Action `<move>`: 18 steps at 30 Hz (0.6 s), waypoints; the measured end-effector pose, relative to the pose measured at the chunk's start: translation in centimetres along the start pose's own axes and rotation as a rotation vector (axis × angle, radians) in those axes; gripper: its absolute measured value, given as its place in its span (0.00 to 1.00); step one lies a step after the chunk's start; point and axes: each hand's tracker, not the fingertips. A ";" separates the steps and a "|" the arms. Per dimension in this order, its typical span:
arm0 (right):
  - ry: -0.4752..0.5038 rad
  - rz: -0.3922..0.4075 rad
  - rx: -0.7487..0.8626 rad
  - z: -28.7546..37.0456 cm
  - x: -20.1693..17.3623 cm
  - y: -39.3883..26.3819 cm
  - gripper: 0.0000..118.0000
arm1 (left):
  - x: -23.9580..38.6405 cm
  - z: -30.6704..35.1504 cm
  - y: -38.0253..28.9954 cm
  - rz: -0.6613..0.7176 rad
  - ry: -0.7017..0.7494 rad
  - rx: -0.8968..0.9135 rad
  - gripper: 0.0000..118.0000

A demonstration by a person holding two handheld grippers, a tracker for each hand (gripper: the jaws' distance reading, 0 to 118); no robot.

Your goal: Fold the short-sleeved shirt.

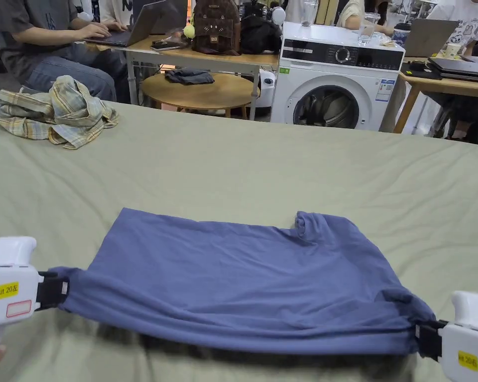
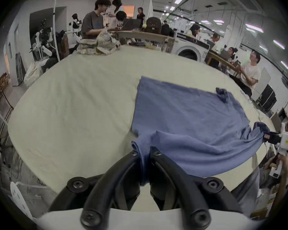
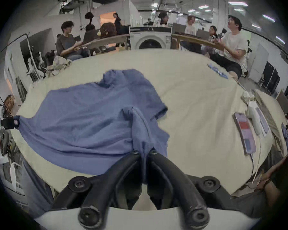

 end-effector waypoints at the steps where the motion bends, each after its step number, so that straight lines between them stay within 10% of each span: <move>1: -0.001 0.000 0.007 -0.2 0.0 0.8 0.00 | 0.0 -0.3 0.7 0.004 0.000 0.003 0.02; 18: -0.026 -0.008 -0.063 -13.1 -0.7 8.8 0.01 | -0.2 -11.1 8.9 0.080 0.036 -0.086 0.02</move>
